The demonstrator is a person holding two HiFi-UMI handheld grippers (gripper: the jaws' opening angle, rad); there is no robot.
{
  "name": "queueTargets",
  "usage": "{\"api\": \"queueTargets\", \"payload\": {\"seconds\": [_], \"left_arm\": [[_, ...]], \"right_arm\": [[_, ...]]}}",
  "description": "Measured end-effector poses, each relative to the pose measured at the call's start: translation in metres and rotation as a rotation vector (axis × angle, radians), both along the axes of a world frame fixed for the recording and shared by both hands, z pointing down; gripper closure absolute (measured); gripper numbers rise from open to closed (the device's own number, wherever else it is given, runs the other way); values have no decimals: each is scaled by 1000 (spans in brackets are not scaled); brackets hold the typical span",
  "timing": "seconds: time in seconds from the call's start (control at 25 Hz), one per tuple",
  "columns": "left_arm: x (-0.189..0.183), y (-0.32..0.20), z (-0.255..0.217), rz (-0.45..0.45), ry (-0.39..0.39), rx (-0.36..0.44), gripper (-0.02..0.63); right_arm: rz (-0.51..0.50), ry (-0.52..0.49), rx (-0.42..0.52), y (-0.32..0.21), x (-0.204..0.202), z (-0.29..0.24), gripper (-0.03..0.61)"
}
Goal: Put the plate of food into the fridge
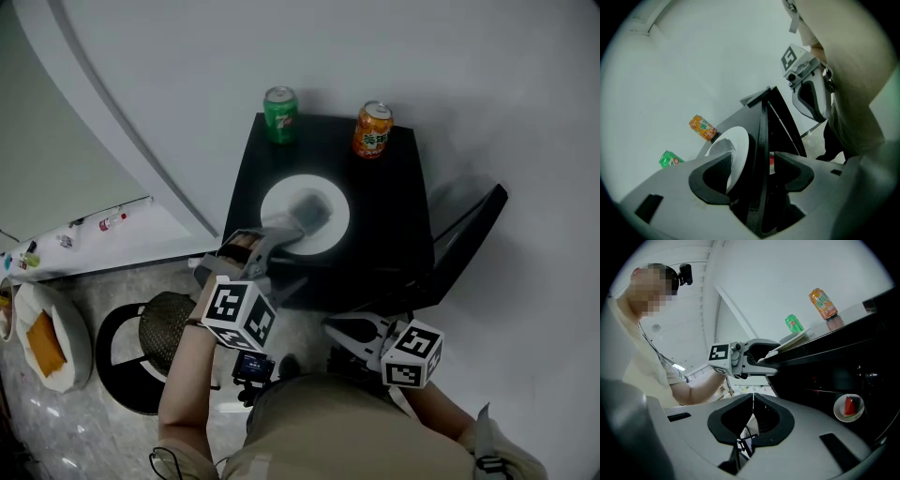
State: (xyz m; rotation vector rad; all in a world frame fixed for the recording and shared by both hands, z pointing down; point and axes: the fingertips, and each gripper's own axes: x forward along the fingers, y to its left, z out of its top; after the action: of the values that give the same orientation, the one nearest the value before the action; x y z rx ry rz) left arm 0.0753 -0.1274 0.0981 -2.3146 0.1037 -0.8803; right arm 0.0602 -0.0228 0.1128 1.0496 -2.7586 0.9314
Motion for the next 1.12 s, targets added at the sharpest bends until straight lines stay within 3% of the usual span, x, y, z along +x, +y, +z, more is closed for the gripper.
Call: {"api": "queueTargets", "payload": {"seconds": [0.28, 0.52, 1.12], "left_arm": [[-1, 3, -1, 5, 6, -3, 336], [-5, 4, -9, -8, 50, 12, 437], [-7, 8, -12, -12, 74, 20, 482]], "right_arm": [[-13, 1, 2, -1, -4, 0, 555], [-6, 2, -1, -2, -4, 0, 555], [7, 1, -3, -4, -3, 1, 555]]}}
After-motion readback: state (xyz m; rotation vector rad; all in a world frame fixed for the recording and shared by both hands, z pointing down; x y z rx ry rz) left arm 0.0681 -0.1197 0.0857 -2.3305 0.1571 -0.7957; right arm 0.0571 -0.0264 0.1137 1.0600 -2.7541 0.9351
